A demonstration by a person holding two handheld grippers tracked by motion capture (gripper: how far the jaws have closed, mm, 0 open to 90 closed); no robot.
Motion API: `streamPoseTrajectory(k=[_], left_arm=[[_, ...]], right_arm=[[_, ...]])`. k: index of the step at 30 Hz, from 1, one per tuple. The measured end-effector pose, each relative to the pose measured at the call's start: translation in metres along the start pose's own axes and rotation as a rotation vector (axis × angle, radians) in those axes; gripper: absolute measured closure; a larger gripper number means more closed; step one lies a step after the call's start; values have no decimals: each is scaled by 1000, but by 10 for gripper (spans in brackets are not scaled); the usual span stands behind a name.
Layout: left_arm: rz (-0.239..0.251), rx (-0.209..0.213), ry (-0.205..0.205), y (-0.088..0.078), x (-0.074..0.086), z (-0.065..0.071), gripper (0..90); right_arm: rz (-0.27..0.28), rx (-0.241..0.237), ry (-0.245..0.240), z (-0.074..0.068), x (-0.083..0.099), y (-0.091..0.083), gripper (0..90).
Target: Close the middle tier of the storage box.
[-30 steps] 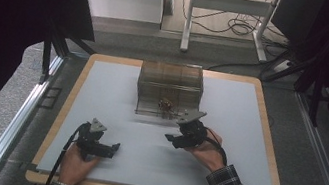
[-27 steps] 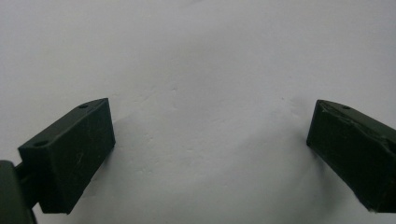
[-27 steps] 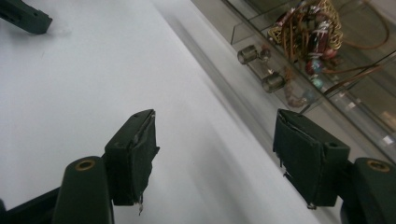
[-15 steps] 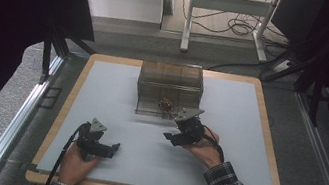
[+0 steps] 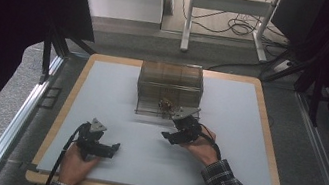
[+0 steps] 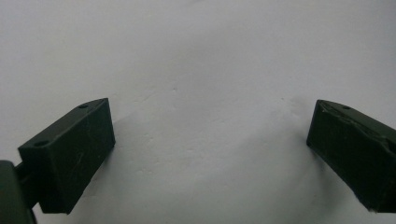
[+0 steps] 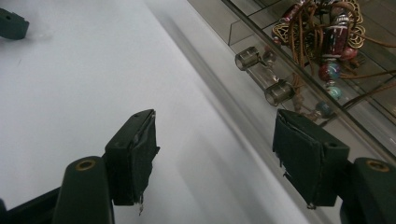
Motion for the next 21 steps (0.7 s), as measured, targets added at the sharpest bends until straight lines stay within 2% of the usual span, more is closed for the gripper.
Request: streamPoseTrajectory(k=[12,21], left_arm=[[0,0,0,0,0,0,13],[0,0,0,0,0,0,13]], right_arm=[[-1,-1,19,2,-1,6,291],[0,-9,14,0,-3,8,292]])
Point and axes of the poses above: each handheld gripper's, and its own axes: y roughly forward along the jaws, x roughly out of its underside, z roughly to its right, the point moved 3 cm from there along y, roughly forward along the jaws, and after that the axes turned 15 degrees about x, right-handed, at the moved point
